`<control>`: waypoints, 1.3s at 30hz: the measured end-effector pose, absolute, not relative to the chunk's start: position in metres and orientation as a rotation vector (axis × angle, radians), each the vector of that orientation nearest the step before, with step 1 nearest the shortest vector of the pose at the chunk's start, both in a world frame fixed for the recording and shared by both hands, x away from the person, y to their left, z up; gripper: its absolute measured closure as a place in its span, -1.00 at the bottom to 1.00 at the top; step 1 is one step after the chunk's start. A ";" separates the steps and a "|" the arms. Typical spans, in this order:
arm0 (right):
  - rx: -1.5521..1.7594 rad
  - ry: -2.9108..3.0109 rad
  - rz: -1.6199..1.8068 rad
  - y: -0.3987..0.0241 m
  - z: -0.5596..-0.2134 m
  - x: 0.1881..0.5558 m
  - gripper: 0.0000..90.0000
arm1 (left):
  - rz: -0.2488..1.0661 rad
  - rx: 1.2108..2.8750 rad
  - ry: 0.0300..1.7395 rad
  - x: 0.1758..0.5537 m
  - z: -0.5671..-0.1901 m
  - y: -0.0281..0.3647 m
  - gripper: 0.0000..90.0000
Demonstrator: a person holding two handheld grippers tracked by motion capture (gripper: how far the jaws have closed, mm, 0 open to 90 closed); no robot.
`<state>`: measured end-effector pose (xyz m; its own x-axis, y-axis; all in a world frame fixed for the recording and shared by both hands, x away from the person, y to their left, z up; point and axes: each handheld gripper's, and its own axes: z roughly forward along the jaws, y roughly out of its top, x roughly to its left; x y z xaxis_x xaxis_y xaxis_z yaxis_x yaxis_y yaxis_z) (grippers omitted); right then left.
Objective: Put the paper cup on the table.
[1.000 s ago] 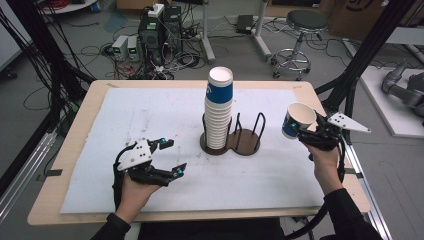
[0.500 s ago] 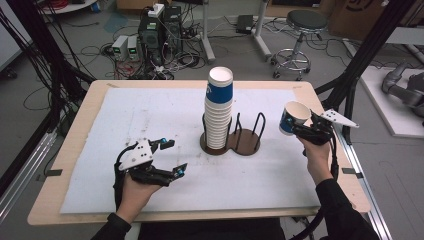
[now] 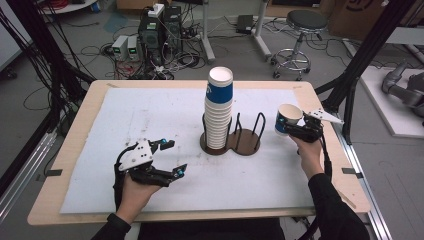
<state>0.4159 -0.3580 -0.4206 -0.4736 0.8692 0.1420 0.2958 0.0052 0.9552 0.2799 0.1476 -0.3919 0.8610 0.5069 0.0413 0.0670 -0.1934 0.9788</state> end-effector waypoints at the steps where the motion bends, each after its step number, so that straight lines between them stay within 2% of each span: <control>1: 1.200 1.793 1.477 -0.358 -0.422 0.417 -0.55 | 0.419 1.736 0.443 0.280 -0.392 0.148 -0.63; 16: 1.242 1.880 1.391 -0.357 -0.435 0.426 -0.55 | 0.421 1.742 0.437 0.279 -0.393 0.147 -0.63; 39: 1.275 1.919 1.352 -0.366 -0.433 0.413 -0.62 | 0.444 1.779 0.419 0.282 -0.394 0.139 -0.63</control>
